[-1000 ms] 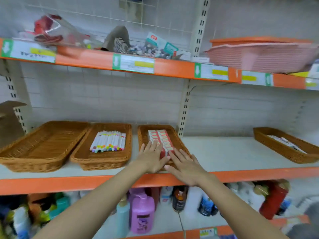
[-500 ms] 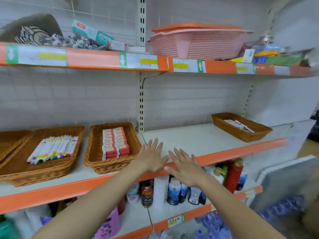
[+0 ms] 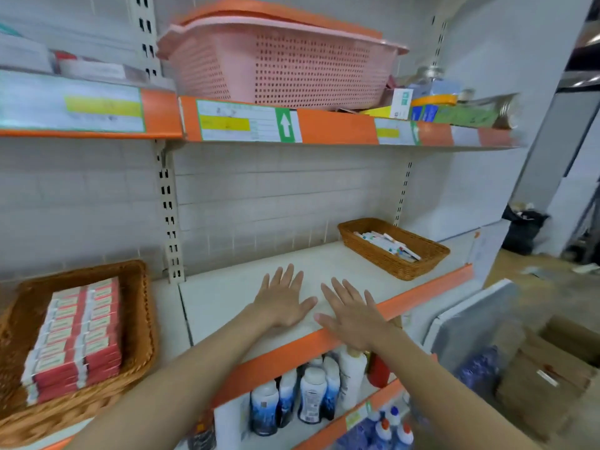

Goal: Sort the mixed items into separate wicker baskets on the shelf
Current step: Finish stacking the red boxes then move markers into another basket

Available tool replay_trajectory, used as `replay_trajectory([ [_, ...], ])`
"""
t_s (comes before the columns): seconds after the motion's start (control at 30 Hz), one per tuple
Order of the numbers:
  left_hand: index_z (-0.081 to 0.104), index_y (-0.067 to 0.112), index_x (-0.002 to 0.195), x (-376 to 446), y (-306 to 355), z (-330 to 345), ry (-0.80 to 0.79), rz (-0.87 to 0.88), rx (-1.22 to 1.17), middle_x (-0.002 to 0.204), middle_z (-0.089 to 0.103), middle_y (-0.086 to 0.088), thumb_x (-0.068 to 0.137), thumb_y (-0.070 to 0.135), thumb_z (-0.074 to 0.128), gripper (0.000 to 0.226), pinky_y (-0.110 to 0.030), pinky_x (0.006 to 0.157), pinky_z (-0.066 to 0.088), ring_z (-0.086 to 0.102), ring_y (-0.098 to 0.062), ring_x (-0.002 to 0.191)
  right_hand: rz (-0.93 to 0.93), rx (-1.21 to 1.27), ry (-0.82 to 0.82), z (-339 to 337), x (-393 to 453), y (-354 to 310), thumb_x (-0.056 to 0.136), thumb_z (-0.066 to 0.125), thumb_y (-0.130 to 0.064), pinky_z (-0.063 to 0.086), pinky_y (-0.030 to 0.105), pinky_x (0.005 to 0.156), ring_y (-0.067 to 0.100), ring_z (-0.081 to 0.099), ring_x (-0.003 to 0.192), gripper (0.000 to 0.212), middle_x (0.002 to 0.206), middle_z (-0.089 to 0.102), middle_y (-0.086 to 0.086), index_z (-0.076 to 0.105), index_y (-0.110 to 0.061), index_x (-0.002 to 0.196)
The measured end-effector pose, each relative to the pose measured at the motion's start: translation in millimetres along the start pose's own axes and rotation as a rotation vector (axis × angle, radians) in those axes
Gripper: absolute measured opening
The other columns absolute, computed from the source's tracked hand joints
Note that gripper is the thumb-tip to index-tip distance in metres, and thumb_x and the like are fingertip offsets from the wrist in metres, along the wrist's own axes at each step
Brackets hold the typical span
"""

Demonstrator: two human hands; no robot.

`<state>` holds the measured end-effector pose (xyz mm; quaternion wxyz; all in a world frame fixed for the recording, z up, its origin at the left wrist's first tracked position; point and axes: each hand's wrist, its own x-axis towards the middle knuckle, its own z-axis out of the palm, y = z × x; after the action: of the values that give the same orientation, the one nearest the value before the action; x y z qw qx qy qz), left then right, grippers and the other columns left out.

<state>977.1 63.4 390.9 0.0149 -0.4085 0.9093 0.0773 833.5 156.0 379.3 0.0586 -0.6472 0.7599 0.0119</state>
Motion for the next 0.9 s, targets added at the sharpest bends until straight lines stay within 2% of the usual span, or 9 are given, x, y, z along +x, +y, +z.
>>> replay_trajectory([
  [0.33, -0.011, 0.017, 0.152, 81, 64, 5, -0.005, -0.007, -0.022, 0.159, -0.020, -0.005, 0.099, 0.057, 0.017, 0.072, -0.041, 0.118, -0.010, -0.017, -0.023, 0.147, -0.006, 0.008, 0.014, -10, 34, 99, 0.100, 0.019, -0.058, -0.010, 0.048, 0.118, 0.017, -0.022, 0.146, 0.070, 0.158, -0.025, -0.002, -0.013, -0.025, 0.153],
  [0.67, -0.008, 0.015, 0.153, 156, 180, -2, 0.055, -0.019, -0.096, 0.160, -0.015, -0.005, 0.099, 0.057, 0.018, 0.073, -0.039, 0.119, -0.008, -0.014, -0.021, 0.147, -0.060, -0.023, 0.053, -34, 52, 236, 0.100, 0.018, -0.057, -0.007, 0.042, 0.118, 0.018, -0.017, 0.147, 0.069, 0.160, -0.018, 0.001, -0.011, -0.024, 0.154],
  [0.9, 0.000, 0.010, 0.153, 205, 213, 2, 0.057, -0.042, -0.100, 0.161, -0.005, -0.010, 0.100, 0.055, 0.021, 0.073, -0.038, 0.120, 0.004, -0.002, -0.025, 0.149, -0.089, 0.111, 0.060, -35, 75, 293, 0.101, 0.021, -0.055, -0.004, 0.037, 0.120, 0.015, -0.016, 0.147, 0.067, 0.161, -0.015, -0.001, -0.004, -0.024, 0.155],
])
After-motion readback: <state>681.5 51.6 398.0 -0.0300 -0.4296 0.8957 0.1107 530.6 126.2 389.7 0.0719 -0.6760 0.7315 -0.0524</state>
